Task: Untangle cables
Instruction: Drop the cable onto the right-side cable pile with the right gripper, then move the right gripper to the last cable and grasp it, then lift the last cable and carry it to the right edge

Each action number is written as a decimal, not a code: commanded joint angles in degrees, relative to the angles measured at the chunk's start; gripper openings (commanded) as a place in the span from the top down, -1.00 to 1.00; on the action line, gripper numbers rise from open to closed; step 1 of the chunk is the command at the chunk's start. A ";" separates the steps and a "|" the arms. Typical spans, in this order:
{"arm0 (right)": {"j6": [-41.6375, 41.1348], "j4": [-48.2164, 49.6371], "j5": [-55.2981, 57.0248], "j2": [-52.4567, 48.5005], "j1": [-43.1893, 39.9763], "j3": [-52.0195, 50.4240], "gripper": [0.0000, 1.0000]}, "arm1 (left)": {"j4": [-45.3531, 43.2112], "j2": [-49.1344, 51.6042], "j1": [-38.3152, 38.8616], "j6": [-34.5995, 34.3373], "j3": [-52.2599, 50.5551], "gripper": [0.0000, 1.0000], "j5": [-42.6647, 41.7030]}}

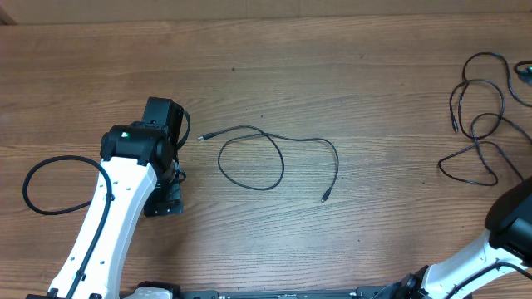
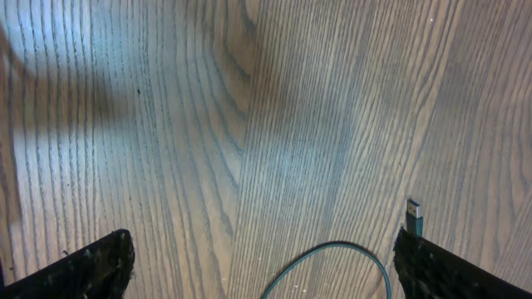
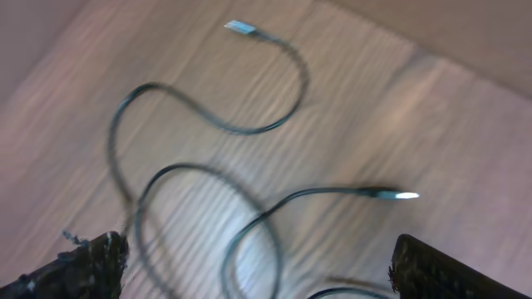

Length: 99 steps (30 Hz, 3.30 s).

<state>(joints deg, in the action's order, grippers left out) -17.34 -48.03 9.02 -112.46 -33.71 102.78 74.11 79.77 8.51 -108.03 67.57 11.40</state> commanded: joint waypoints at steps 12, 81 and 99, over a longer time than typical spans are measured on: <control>16.17 -6.08 -40.19 -0.17 5.53 0.31 -1.00 | 0.22 -1.11 -0.24 0.48 0.83 -1.00 1.01; 59.67 19.52 -34.53 -11.19 67.45 -17.35 -0.67 | 0.22 -1.11 -0.24 0.48 0.83 -0.99 1.01; 59.67 25.86 -34.27 -16.20 67.34 -17.35 -0.32 | 0.22 -1.11 -0.24 0.48 0.83 -1.00 1.01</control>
<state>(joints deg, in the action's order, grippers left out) 42.26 -22.48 -25.21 -127.52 33.76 85.69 74.13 79.75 8.51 -108.01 67.57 11.40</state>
